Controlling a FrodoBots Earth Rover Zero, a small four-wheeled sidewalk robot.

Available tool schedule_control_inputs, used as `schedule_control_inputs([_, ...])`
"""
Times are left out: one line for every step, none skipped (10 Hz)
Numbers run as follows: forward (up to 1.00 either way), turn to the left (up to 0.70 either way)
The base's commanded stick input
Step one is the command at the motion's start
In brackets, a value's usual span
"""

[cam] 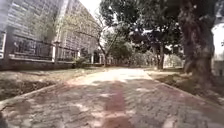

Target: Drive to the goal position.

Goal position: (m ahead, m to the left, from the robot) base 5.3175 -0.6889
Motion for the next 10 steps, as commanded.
schedule_control_inputs([0.85, 0.0])
schedule_control_inputs([0.85, 0.0])
schedule_control_inputs([0.85, 0.0])
schedule_control_inputs([0.85, 0.0])
schedule_control_inputs([0.85, 0.0])
schedule_control_inputs([0.85, 0.0])
schedule_control_inputs([0.85, 0.0])
schedule_control_inputs([0.85, 0.0])
schedule_control_inputs([0.85, 0.0])
schedule_control_inputs([0.85, 0.0])
